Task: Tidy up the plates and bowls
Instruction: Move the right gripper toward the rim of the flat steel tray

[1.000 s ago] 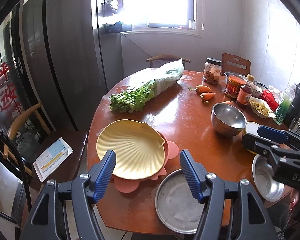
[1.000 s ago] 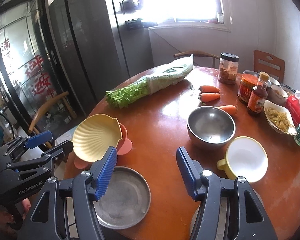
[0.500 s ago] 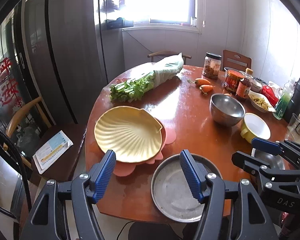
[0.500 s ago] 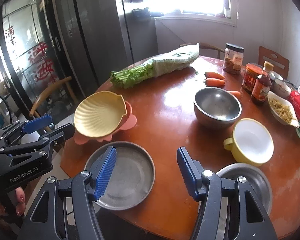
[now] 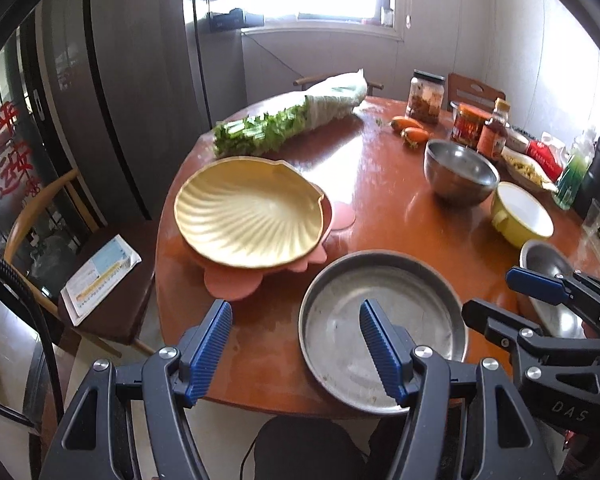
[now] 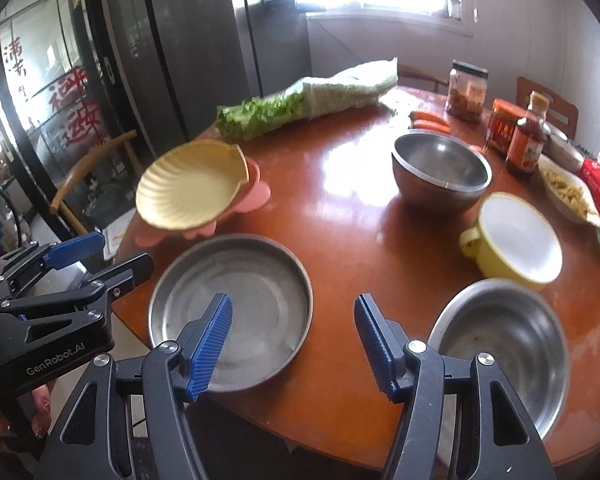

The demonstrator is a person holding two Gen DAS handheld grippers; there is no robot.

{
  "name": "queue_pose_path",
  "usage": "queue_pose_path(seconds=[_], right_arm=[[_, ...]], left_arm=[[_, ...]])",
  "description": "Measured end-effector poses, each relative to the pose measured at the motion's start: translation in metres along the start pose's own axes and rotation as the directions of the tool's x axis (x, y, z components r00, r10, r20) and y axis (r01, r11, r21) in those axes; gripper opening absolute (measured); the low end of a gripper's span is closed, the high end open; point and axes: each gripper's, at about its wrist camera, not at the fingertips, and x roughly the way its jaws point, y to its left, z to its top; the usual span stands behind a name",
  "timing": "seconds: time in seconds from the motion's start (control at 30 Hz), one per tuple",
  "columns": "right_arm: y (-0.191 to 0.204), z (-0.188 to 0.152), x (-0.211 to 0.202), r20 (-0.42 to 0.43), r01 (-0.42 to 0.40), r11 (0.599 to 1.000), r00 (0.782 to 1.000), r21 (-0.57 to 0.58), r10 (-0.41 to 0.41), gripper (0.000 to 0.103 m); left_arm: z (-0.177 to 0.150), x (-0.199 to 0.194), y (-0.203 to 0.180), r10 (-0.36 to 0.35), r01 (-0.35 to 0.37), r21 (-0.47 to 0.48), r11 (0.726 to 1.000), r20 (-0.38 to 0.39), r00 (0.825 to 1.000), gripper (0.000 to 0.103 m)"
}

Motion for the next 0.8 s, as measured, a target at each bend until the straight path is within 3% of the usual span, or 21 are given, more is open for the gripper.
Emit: queue_pose_path(seconds=[0.37,0.53,0.8], right_arm=[[0.003,-0.022,0.023,-0.060,0.019,1.000,0.998,-0.006,-0.020,0.065],[0.002,-0.024,0.027,-0.062,0.020,1.000,0.998,-0.002,-0.020,0.065],[0.005,-0.022,0.032,-0.060,0.023,1.000,0.998,-0.007,-0.024,0.056]], left_arm=[[-0.022,0.026,0.004,-0.018,0.017,-0.022,1.000,-0.069,0.997,0.066],[-0.025,0.033,0.003,0.009,-0.010,-0.018,1.000,-0.081,0.997,0.066],[-0.023,0.039,0.004,-0.007,0.005,-0.023,1.000,-0.089,0.996,0.066]])
